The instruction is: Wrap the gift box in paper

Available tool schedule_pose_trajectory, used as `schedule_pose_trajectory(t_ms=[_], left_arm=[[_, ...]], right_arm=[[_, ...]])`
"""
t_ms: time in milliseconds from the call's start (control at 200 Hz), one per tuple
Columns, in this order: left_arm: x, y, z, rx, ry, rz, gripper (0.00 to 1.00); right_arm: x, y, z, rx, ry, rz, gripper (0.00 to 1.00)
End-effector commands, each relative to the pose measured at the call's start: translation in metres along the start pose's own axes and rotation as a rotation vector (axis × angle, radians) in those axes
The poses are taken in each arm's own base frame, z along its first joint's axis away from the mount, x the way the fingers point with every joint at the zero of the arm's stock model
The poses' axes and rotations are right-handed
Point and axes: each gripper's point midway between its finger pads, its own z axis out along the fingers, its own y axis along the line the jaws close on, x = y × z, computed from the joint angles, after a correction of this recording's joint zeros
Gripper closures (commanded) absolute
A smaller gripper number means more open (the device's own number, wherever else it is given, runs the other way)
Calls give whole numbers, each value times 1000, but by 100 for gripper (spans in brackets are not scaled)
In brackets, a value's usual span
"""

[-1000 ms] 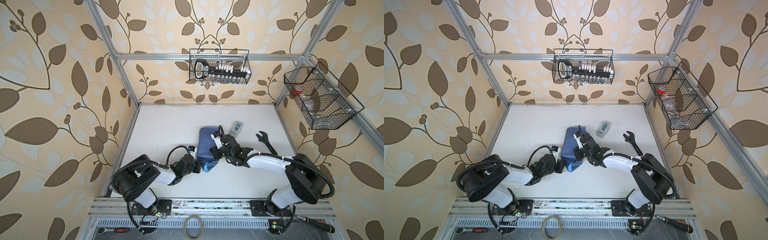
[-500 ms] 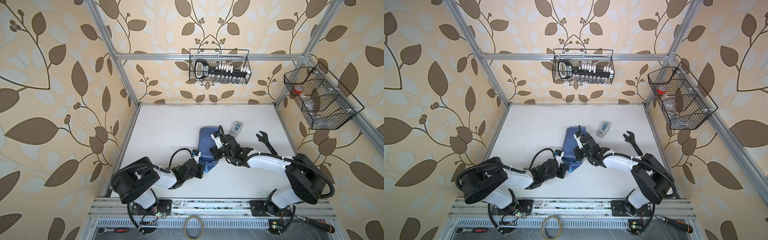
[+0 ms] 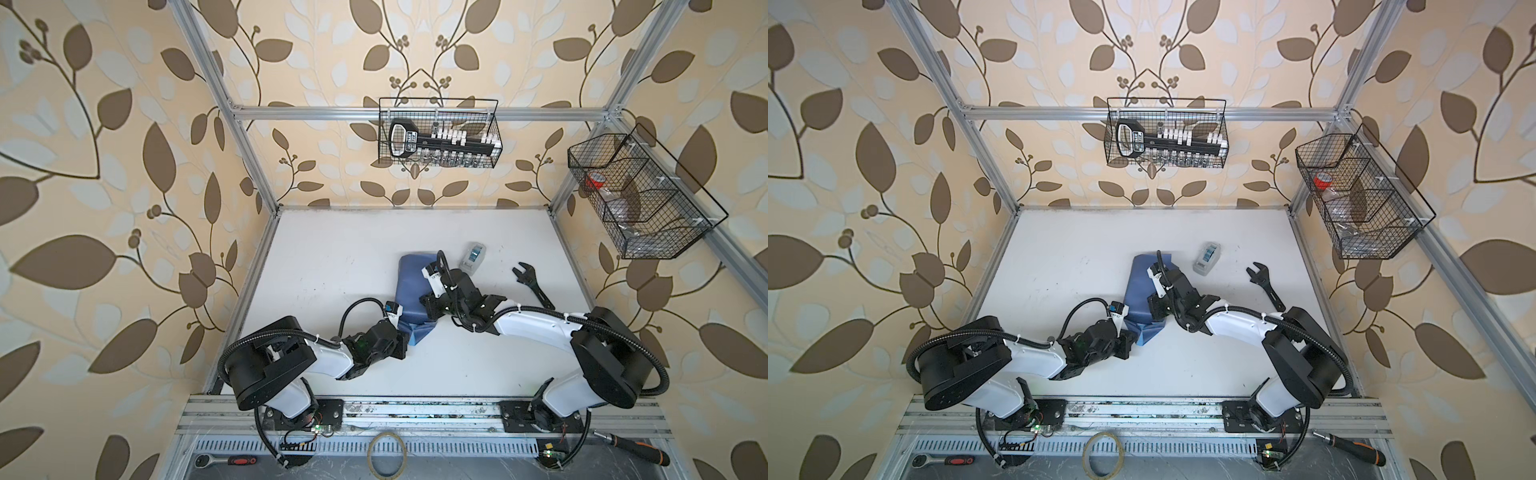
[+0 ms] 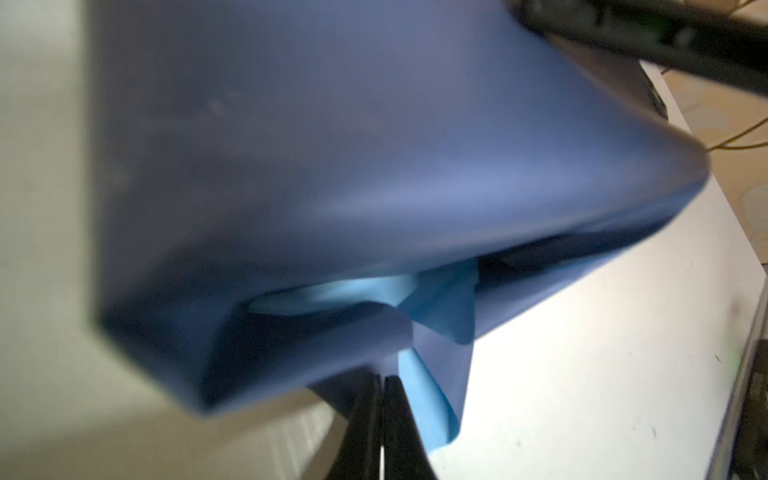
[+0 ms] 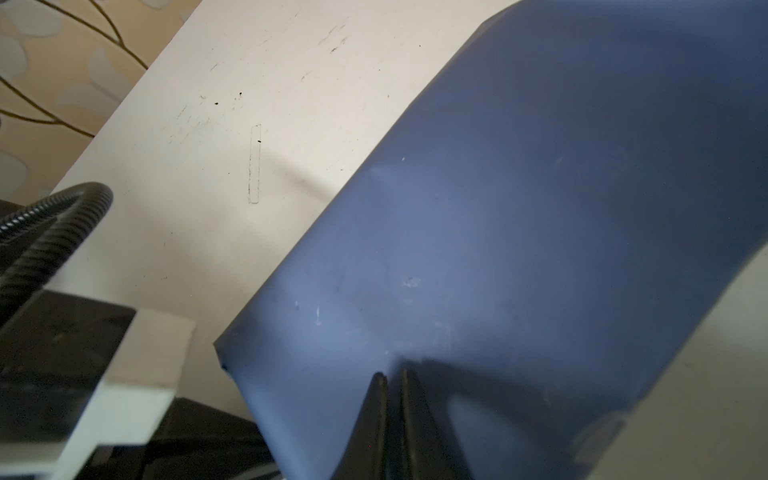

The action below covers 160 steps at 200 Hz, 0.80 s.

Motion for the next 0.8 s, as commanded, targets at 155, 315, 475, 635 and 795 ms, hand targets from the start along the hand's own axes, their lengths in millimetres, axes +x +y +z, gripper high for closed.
schedule_pose_trajectory(t_ms=[155, 315, 475, 635, 795], left_arm=[[-21, 26, 1, -85, -11, -6, 92], [-22, 24, 7, -81, 1, 15, 92], [-17, 24, 7, -79, 15, 31, 92], [-5, 18, 7, -64, 49, 56, 92], [12, 16, 3, -69, 75, 66, 92]], right_arm=[[69, -9, 1, 23, 228, 7, 90], [68, -10, 0, 25, 227, 6, 90], [70, -10, 1, 28, 232, 5, 90], [70, -10, 1, 25, 231, 6, 90], [70, -10, 2, 24, 230, 8, 91]])
